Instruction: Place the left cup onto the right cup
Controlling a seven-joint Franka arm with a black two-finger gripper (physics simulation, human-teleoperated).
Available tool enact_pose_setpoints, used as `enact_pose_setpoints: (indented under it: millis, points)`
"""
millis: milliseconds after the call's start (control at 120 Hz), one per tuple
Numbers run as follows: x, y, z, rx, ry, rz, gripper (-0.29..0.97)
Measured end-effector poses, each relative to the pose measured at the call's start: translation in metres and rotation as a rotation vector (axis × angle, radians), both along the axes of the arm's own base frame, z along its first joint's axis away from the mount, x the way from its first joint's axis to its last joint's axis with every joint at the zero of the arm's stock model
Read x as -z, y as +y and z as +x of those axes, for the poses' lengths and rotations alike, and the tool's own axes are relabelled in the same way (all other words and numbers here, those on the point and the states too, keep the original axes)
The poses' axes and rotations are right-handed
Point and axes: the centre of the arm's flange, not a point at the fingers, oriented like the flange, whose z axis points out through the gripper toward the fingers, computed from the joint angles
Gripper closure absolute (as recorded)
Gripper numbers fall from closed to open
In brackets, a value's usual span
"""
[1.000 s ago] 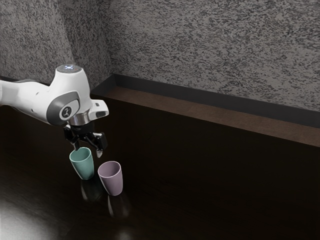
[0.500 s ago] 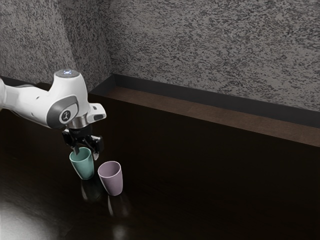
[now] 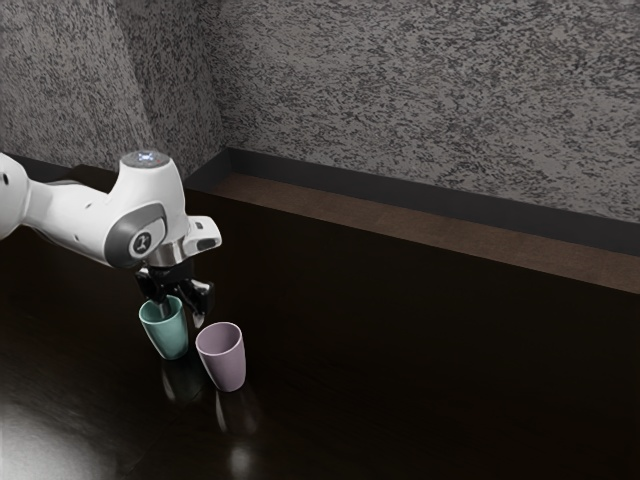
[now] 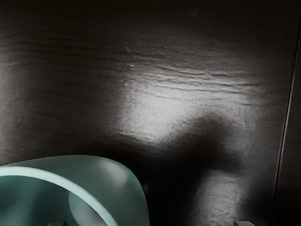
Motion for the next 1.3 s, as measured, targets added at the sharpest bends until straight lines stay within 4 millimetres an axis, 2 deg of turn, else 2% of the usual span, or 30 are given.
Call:
enact_pose_setpoints:
  millis: [208,658,1092,1300]
  points:
    - [0.006,0.000,0.001,0.001,-0.002,-0.001,0.36]
    - [0.023,-0.001,0.004,0.005,0.002,-0.004,0.45]
    - [0.016,-0.001,0.006,0.007,-0.012,-0.003,0.70]
    - [0.008,-0.001,0.005,0.005,-0.003,0.000,0.76]
